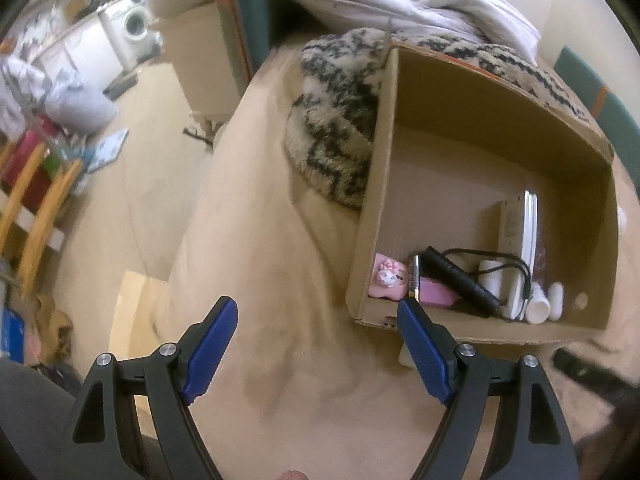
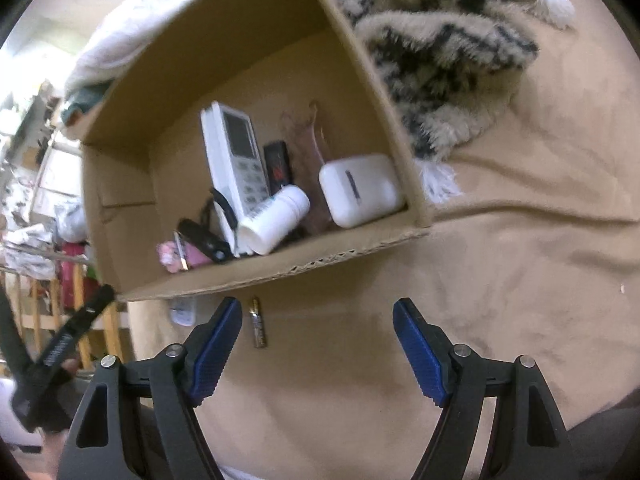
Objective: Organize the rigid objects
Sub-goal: 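Withdraw both grippers and grasp the second AA battery with the right gripper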
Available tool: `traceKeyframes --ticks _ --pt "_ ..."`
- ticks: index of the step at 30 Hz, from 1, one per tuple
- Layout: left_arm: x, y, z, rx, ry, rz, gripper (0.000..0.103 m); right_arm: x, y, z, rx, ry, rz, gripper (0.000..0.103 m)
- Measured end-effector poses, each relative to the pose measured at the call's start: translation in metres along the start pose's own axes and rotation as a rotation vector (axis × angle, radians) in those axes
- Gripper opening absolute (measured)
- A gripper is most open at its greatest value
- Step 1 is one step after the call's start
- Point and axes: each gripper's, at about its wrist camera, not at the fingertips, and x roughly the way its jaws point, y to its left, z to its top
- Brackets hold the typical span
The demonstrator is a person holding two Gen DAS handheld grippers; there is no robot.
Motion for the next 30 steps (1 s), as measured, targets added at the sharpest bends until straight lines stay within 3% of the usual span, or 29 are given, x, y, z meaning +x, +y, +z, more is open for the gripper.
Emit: traceKeyframes --ticks 5,8,9,17,19,21,22,30 --pt "0.0 0.001 0.003 -0.023 0.021 -0.032 0.08 0.027 0.037 -0.012 -0.137 0.057 -0.044 0.061" --pt "0.0 0.002 0.005 -0.035 0.037 -0.057 0.08 0.042 0.057 -0.02 -0.175 0.075 -0.064 0.059" --pt "-0.001 0.002 0.004 -0.039 0.043 -0.066 0.08 0.047 0.063 -0.022 -0.186 0.084 -0.068 0.053" --pt "-0.001 0.005 0.003 -0.051 0.062 -0.059 0.08 0.079 0.094 -0.042 -0.307 0.081 -0.215 0.049" --pt "-0.001 0.005 0.003 -0.055 0.065 -0.064 0.08 0.079 0.098 -0.045 -0.335 0.061 -0.243 0.041" --pt "-0.003 0.004 0.003 -0.049 0.056 -0.061 0.08 0.077 0.099 -0.048 -0.352 0.051 -0.247 0.016" --pt "-0.004 0.004 0.003 -0.046 0.049 -0.059 0.08 0.076 0.1 -0.048 -0.353 0.054 -0.244 0.011" --pt "-0.002 0.005 0.002 -0.036 0.045 -0.033 0.08 0.027 0.089 -0.044 -0.355 0.009 -0.151 0.011"
